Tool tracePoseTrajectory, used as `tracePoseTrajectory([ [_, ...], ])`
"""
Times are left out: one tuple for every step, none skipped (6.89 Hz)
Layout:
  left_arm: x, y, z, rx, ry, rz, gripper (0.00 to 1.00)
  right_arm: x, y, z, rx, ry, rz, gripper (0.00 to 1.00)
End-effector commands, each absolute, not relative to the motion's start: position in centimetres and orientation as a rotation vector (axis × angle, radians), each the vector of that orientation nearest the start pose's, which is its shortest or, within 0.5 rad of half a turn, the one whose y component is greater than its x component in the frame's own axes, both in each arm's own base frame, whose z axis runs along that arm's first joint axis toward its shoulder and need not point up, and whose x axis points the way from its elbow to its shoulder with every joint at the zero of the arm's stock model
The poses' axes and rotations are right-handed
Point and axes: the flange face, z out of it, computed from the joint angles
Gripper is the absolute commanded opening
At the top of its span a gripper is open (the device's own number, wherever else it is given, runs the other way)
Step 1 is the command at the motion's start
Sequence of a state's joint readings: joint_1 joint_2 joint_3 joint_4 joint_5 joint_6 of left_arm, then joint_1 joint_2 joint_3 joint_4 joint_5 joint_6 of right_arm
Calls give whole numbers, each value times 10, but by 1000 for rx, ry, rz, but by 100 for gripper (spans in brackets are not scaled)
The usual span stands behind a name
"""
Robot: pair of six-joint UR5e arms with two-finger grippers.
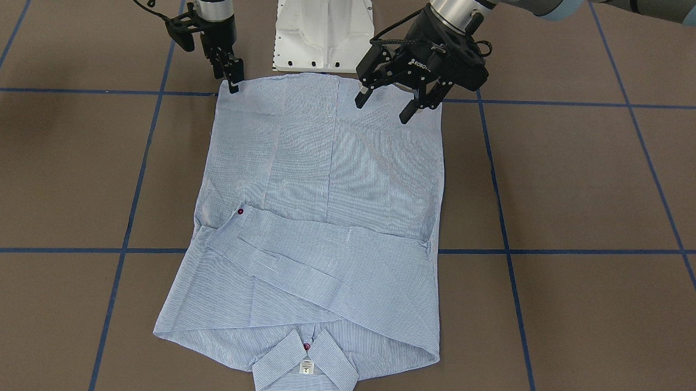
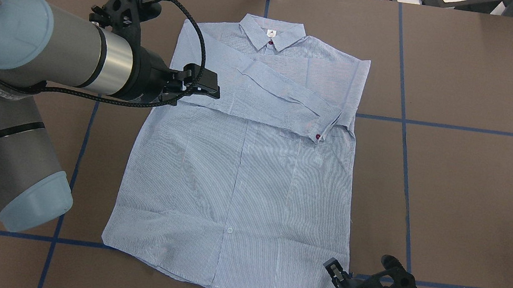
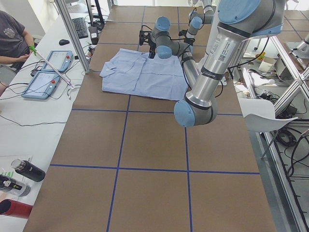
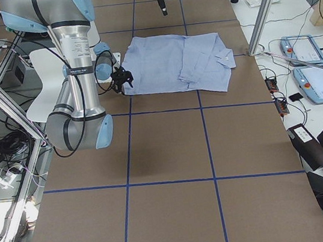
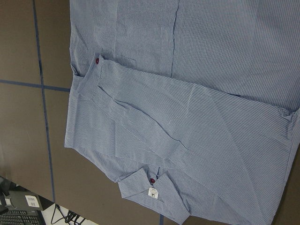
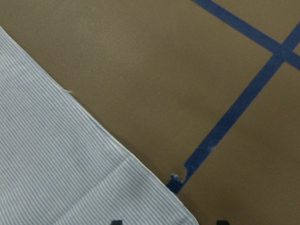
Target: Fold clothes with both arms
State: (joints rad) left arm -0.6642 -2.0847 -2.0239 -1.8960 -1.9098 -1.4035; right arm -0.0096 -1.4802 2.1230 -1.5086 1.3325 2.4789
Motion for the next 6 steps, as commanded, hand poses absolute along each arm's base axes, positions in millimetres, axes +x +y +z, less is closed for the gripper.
tracePoseTrajectory([
  [371, -417, 141, 250, 1285, -206, 94, -497, -149, 368, -104, -741, 934, 73],
  [371, -417, 141, 250, 1285, -206, 95, -498, -148, 370, -104, -737, 932, 66],
  [371, -417, 141, 250, 1285, -206, 95, -498, -148, 370, -104, -737, 934, 39],
  [371, -418, 141, 250, 1285, -206, 95, -497, -148, 368, -114, -738, 931, 0],
  [370, -417, 141, 251, 1286, -205, 95, -496, -147, 367, -121, -737, 927, 0],
  [371, -418, 142, 250, 1284, -207, 95, -497, -143, 366, -127, -737, 921, 0],
])
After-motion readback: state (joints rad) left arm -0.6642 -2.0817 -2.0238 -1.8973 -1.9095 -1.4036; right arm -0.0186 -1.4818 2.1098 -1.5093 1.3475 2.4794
